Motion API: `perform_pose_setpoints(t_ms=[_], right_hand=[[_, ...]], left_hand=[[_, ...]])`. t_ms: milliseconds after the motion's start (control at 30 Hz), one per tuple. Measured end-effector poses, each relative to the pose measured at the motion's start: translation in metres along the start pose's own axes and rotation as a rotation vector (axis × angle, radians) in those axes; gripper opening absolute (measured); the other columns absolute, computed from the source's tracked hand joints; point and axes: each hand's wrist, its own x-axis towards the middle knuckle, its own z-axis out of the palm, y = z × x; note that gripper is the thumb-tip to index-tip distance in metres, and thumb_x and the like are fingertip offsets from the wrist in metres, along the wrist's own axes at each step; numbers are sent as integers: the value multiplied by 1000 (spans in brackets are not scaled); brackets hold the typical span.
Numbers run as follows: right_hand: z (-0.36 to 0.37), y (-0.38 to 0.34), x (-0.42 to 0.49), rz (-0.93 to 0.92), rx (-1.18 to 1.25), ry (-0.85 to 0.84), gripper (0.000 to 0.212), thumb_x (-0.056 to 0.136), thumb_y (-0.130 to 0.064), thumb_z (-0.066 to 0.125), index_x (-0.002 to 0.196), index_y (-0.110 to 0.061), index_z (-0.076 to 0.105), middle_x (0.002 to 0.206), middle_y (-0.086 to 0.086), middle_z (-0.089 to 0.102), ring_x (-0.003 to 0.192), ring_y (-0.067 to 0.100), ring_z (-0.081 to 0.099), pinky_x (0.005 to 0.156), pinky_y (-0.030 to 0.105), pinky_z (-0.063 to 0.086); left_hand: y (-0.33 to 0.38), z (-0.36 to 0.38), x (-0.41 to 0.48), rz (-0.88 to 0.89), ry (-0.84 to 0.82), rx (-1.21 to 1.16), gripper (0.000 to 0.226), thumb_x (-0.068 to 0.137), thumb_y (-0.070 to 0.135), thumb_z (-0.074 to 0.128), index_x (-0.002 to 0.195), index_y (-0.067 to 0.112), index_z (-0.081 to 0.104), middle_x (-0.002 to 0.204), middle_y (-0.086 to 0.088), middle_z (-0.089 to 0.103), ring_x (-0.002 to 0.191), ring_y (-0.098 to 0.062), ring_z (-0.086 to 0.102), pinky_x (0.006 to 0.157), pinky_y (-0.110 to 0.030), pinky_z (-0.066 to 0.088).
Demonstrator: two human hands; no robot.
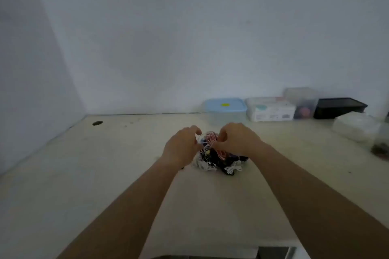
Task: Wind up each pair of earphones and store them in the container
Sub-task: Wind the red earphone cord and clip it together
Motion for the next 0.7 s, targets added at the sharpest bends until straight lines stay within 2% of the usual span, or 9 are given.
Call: perform_pose_setpoints(t_ms=[67,133,233,367,500,600,700], right_hand=[[4,0,1,58,-53,11,40,72,-59,74,72,-19,70,69,-2,69,66,16,66,64,33,55],[13,2,3,86,-66,8,43,67,-63,75,71,-21,67,69,-3,68,67,15,65,62,31,51],[20,6,6,67,-34,12,34,68,-56,77,73,-25,65,77,-6,66,73,15,63,64,30,51],[25,12,12,41,37,70,22,73,-49,72,75,-27,68,74,-10,66,71,10,63,66,30,54],[22,20,14,-22,127,43,18,77,-48,76,82,-31,76,71,-13,68,69,2,62,64,26,49],[16,26,15,-60,205,30,16,79,-43,79,88,-30,78,78,-12,71,74,4,64,67,25,50],[12,29,17,-83,261,42,13,81,-40,77,90,-31,79,83,-12,72,77,1,62,66,20,43]], left_hand=[[-1,8,2,-14,-1,-42,32,94,29,64,124,24,54,109,1,63,99,-17,58,88,-36,50],[-2,17,2,-10,0,-59,30,95,24,63,124,23,55,108,1,64,99,-17,58,87,-34,49],[-4,22,4,13,37,-139,28,94,18,62,121,21,56,102,3,65,95,-15,58,81,-29,45],[-9,23,7,-1,122,-221,27,92,23,66,117,23,57,94,9,63,72,-2,50,72,-23,38],[-16,22,13,-23,147,-301,29,89,26,69,116,25,57,92,9,65,72,-1,52,72,-24,41],[-19,28,16,-17,114,-340,36,87,25,72,120,26,58,98,10,64,74,-4,53,73,-23,42],[-15,37,17,10,85,-395,47,85,28,75,127,24,56,107,7,64,75,-8,53,74,-23,43]])
